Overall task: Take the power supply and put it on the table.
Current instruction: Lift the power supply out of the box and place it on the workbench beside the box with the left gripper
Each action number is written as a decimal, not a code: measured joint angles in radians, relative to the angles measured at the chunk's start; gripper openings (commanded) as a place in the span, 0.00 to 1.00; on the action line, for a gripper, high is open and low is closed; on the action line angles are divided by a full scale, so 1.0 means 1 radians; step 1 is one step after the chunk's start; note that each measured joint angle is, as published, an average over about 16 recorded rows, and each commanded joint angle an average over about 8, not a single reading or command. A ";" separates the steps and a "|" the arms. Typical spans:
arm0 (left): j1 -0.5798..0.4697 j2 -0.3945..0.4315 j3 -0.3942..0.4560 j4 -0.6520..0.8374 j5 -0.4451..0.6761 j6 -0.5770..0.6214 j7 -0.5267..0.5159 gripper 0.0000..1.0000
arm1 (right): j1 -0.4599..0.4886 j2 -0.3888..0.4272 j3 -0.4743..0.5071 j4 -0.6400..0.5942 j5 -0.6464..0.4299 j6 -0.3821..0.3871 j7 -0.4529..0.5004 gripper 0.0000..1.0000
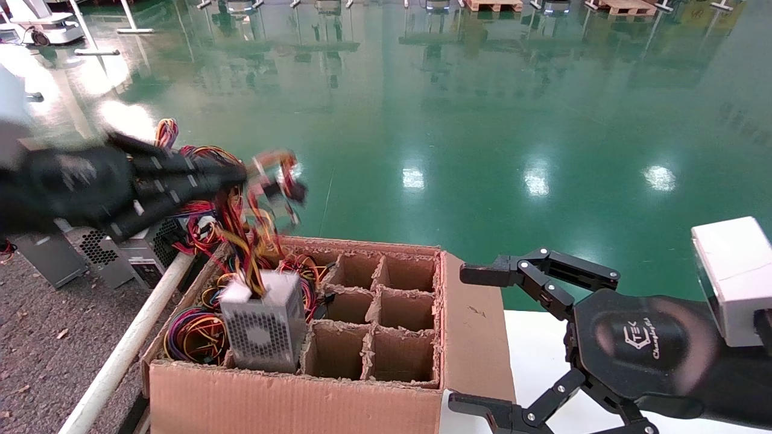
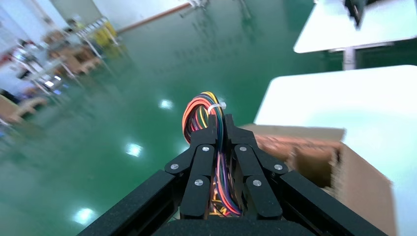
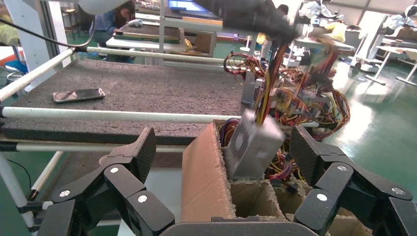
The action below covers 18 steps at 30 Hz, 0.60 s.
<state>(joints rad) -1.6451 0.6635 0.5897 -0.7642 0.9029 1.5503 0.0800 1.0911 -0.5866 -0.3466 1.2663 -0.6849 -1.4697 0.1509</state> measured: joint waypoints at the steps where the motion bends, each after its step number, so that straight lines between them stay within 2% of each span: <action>1: -0.020 -0.005 -0.002 -0.003 0.002 0.001 -0.007 0.00 | 0.000 0.000 0.000 0.000 0.000 0.000 0.000 1.00; 11: -0.223 -0.064 0.000 0.013 0.049 0.018 -0.051 0.00 | 0.000 0.000 0.000 0.000 0.000 0.000 0.000 1.00; 18: -0.322 -0.135 0.031 0.044 0.086 0.031 -0.055 0.00 | 0.000 0.000 0.000 0.000 0.000 0.000 0.000 1.00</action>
<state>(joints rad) -1.9670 0.5283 0.6211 -0.7205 0.9890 1.5811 0.0248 1.0912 -0.5865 -0.3468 1.2663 -0.6847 -1.4696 0.1508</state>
